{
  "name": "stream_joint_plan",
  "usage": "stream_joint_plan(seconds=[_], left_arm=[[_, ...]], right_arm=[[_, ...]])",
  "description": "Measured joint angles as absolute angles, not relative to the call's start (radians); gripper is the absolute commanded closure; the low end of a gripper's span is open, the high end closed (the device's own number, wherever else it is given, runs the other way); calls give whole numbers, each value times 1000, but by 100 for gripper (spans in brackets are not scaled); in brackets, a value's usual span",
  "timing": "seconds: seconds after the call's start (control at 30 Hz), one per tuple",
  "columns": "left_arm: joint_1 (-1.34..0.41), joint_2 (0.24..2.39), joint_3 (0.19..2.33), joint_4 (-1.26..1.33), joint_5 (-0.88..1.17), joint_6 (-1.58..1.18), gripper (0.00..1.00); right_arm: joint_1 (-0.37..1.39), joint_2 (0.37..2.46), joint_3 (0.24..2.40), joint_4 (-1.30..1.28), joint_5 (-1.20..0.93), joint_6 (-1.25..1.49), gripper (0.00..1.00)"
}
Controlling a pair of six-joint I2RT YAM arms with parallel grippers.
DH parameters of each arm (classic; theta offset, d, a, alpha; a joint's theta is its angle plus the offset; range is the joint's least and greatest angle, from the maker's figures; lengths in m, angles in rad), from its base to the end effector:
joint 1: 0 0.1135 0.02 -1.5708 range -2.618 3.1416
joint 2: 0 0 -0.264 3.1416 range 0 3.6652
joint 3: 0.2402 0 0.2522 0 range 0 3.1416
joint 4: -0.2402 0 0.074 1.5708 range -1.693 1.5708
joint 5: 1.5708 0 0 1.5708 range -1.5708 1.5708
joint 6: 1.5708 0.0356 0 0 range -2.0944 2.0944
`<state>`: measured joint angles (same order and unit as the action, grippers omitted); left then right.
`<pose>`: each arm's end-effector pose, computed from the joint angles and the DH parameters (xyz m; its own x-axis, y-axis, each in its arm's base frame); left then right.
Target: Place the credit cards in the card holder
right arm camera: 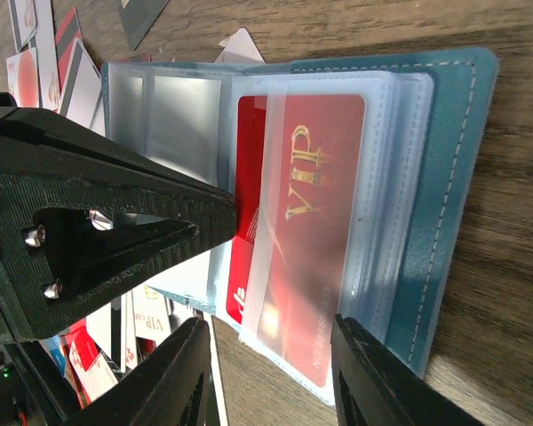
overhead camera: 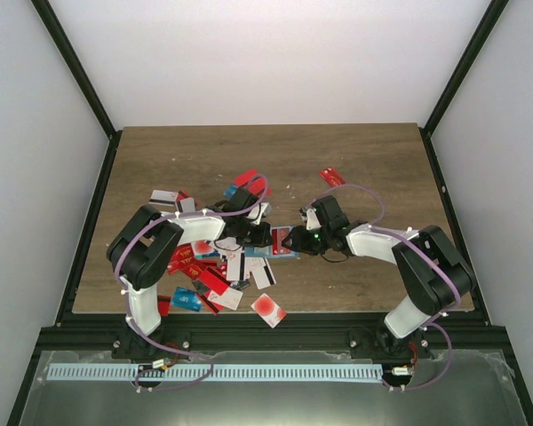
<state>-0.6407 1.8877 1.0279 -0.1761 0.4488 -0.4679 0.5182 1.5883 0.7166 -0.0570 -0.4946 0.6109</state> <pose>0.2807 -0.2286 0.1266 -0.9384 0.1929 -0.2866 0.3279 0.7586 -0.5631 0.2447 0.1589 0.1442 -0.9616 0.0329 -0.2725 -0.1603 0.7385 0.6549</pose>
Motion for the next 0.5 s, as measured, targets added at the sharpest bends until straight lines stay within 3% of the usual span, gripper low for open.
stream_joint_plan(seconds=[0.5], left_arm=[[-644, 1888, 1028, -174, 448, -468, 96]], right_arm=[[518, 1579, 703, -57, -490, 615, 60]])
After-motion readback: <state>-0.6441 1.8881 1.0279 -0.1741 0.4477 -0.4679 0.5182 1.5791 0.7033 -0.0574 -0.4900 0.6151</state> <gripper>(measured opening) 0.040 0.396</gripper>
